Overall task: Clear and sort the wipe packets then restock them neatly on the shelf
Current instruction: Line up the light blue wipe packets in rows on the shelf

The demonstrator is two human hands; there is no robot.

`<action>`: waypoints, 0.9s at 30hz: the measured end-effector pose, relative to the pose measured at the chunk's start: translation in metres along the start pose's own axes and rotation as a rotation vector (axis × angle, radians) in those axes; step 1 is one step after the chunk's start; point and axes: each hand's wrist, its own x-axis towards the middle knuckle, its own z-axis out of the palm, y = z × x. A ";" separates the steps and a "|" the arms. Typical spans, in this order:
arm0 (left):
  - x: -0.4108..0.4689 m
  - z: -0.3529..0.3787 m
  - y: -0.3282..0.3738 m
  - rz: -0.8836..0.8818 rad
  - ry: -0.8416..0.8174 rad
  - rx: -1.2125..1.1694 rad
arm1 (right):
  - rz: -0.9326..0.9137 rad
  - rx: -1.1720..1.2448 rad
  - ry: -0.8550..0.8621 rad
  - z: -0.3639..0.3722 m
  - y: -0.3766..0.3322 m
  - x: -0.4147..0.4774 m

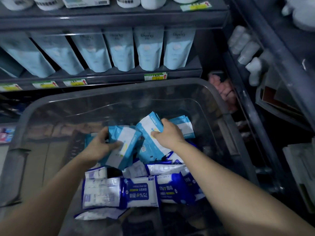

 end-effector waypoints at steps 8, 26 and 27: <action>-0.012 0.012 0.045 -0.028 0.041 -0.724 | -0.001 0.268 0.064 -0.010 -0.007 -0.017; -0.068 0.062 0.139 0.645 -0.401 0.156 | -0.051 0.247 0.600 -0.063 0.018 -0.161; -0.076 0.070 0.149 0.684 -0.437 0.246 | -0.043 0.213 0.620 -0.067 0.023 -0.173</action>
